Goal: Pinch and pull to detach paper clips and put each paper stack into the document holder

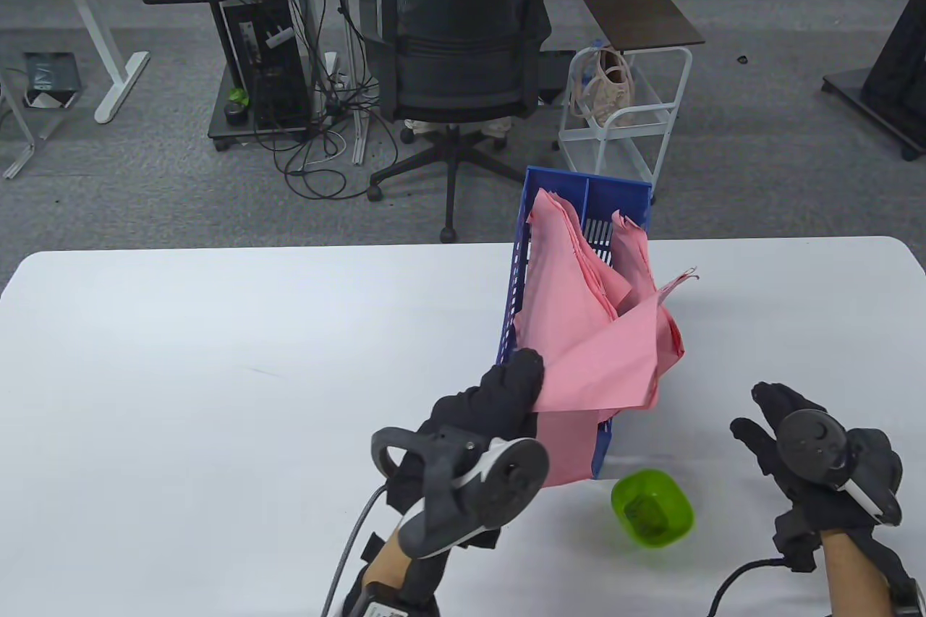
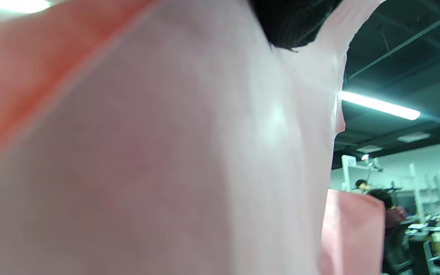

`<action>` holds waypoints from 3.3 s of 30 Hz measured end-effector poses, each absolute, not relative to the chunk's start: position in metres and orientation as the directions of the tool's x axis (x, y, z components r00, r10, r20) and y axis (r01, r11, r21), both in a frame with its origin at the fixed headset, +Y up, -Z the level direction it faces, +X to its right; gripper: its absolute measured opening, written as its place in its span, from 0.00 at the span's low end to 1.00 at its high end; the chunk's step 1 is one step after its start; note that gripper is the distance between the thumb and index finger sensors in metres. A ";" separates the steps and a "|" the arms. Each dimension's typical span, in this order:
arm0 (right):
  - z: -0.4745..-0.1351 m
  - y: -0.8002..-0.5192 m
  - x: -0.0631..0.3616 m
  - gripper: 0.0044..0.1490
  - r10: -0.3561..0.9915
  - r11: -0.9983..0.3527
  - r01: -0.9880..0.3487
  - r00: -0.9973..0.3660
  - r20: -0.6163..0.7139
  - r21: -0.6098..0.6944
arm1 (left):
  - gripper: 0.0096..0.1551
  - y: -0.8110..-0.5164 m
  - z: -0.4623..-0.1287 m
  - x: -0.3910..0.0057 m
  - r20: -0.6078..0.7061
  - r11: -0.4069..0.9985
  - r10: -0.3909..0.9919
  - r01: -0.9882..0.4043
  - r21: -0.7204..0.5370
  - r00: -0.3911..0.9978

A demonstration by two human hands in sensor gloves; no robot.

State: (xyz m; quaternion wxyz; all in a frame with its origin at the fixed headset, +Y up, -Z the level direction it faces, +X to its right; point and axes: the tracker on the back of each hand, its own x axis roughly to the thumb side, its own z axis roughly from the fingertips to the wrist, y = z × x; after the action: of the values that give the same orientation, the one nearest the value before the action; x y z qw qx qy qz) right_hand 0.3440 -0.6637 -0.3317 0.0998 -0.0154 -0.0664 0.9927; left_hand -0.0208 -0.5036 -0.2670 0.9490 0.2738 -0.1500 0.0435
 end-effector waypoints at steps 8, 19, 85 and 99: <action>-0.325 -0.666 0.353 0.43 0.251 -0.956 -0.245 -0.968 -0.020 -0.162 | 0.24 -0.503 -0.284 0.049 0.104 0.764 -0.214 0.101 0.637 0.971; -0.322 -0.664 0.355 0.43 0.267 -0.946 -0.261 -0.964 -0.009 -0.193 | 0.26 -0.530 -0.312 0.086 0.073 0.635 -0.050 -0.025 0.772 0.996; -0.321 -0.629 0.291 0.45 -0.099 -0.938 0.028 -0.977 0.191 -0.345 | 0.52 -0.621 -0.307 -0.132 -0.014 0.901 -0.286 0.274 0.336 0.958; -0.303 -0.653 0.275 0.53 -0.276 -0.882 0.141 -0.928 0.251 -0.450 | 0.54 -0.656 -0.309 -0.174 -0.013 0.856 -0.425 0.407 0.318 0.905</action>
State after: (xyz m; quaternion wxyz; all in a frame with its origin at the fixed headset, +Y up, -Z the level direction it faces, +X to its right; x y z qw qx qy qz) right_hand 0.2751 -0.6535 -0.3028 -0.1090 0.1557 -0.2172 0.9575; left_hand -0.1744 -0.6556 -0.3090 0.9630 0.1586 -0.0290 -0.2160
